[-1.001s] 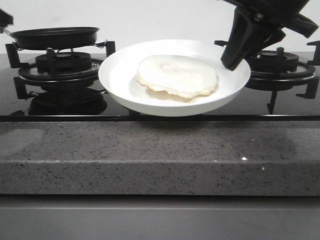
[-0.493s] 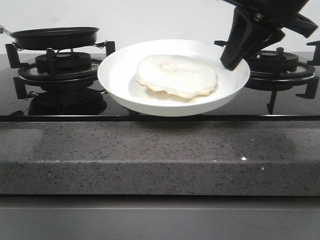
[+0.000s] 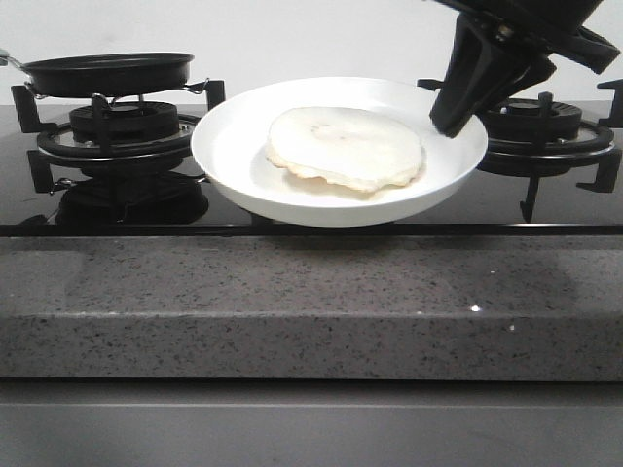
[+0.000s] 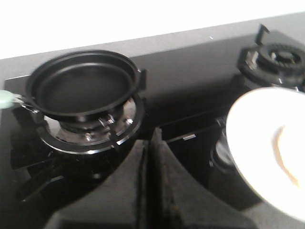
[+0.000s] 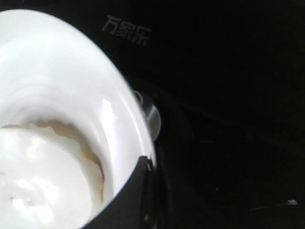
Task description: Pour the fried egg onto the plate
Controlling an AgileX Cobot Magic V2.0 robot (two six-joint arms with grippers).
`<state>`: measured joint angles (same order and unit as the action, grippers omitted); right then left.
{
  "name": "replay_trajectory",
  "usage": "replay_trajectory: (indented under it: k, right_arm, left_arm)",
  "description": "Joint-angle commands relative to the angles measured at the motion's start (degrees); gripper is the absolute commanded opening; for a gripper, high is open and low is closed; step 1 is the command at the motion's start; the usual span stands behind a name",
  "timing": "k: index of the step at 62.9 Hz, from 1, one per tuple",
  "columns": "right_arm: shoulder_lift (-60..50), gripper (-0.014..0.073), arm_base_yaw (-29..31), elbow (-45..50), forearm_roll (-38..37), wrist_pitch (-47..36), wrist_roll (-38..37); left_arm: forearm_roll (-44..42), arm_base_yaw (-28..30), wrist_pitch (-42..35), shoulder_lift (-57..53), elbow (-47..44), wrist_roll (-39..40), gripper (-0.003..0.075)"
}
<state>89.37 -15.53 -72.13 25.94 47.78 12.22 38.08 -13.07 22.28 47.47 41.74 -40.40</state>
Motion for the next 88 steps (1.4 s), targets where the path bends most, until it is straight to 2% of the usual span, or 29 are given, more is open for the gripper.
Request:
replay_trajectory:
  k: [1, 6, 12, 20, 34, 47, 63, 74, 88]
  right_arm:
    - [-2.6, -0.0059, 0.0, -1.6, 2.1, -1.9, 0.2]
    - [-2.6, -0.0059, 0.0, -1.6, 2.1, -1.9, 0.2]
    - [-2.6, -0.0059, 0.0, -1.6, 2.1, -1.9, 0.2]
    - [-2.6, -0.0059, 0.0, -1.6, 2.1, -2.5, 0.2]
    - [-2.5, -0.0059, 0.2, -3.1, 4.9, -0.9, 0.2]
    - [2.6, -0.0059, 2.7, -17.9, 5.6, 2.8, -1.1]
    - [15.9, -0.0059, 5.5, -38.1, 5.5, 8.6, -3.7]
    - [23.1, -0.0059, 5.7, -43.9, 3.8, 9.2, -4.5]
    - [27.5, -0.0059, 5.7, -44.5, 1.1, 9.8, -4.5]
  left_arm:
    - [-1.2, -3.6, -8.4, -1.9, -2.2, 0.4, -0.002]
    - [-3.3, -7.3, -13.4, -3.1, -5.5, 0.4, -0.002]
    - [-5.0, -10.0, -15.2, -3.5, -7.3, 0.4, -0.002]
    - [-2.4, -11.1, -13.1, -3.2, -7.5, 0.4, -0.002]
    - [-0.7, -11.1, -15.0, -3.2, -7.5, 0.4, -0.002]
    - [-0.7, -11.1, -16.3, -3.2, -7.5, 0.4, -0.002]
    - [-0.7, -11.1, -16.1, -3.2, -7.5, 0.4, -0.002]
    - [-0.7, -11.1, -16.1, -3.2, -7.5, 0.4, -0.002]
    - [-0.7, -11.1, -16.1, -3.2, -7.5, 0.4, -0.002]
